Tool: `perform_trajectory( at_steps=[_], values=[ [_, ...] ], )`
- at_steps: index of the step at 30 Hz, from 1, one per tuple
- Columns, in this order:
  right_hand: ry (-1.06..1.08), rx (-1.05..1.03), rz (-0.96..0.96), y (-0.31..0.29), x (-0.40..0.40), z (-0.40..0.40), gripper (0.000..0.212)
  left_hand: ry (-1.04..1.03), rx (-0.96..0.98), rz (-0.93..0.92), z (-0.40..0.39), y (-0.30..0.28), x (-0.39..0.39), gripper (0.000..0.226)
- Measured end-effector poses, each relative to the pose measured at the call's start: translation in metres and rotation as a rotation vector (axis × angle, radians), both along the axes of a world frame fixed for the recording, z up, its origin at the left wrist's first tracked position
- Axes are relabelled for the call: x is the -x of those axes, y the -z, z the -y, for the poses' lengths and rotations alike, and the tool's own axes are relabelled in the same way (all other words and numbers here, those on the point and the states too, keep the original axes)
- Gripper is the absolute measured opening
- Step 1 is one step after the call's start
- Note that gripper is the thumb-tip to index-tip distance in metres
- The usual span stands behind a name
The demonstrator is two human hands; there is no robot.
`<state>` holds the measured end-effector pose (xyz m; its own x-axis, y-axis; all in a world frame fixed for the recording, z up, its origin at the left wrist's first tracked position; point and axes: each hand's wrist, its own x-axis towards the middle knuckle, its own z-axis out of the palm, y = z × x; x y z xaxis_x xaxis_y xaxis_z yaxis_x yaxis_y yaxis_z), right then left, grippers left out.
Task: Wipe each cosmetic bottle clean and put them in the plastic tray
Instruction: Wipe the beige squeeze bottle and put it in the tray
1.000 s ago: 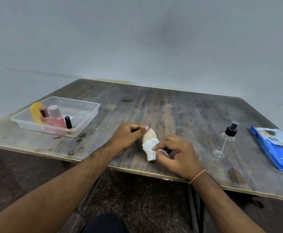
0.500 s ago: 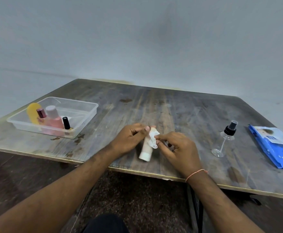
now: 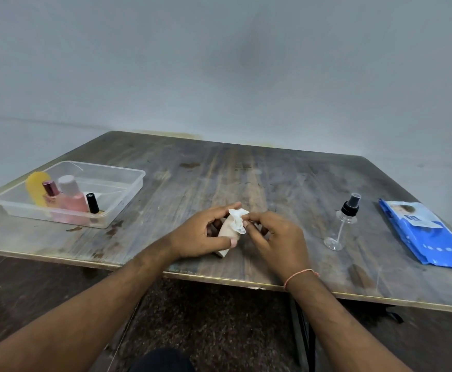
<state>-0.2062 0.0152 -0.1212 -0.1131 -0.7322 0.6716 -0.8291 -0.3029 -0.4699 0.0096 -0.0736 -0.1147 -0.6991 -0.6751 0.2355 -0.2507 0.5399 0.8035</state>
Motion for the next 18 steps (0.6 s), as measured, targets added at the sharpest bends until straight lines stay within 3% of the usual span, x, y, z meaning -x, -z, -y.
perform_trajectory(
  at_steps=[8, 18],
  values=[
    [0.066, -0.055, 0.094, -0.001, 0.002, 0.002, 0.015, 0.123, -0.024, 0.051, 0.012, -0.001, -0.004, 0.106],
    [0.008, -0.023, 0.138, -0.003, 0.002, -0.001, 0.016, 0.101, -0.018, -0.007, 0.010, -0.006, -0.002, 0.110]
  ],
)
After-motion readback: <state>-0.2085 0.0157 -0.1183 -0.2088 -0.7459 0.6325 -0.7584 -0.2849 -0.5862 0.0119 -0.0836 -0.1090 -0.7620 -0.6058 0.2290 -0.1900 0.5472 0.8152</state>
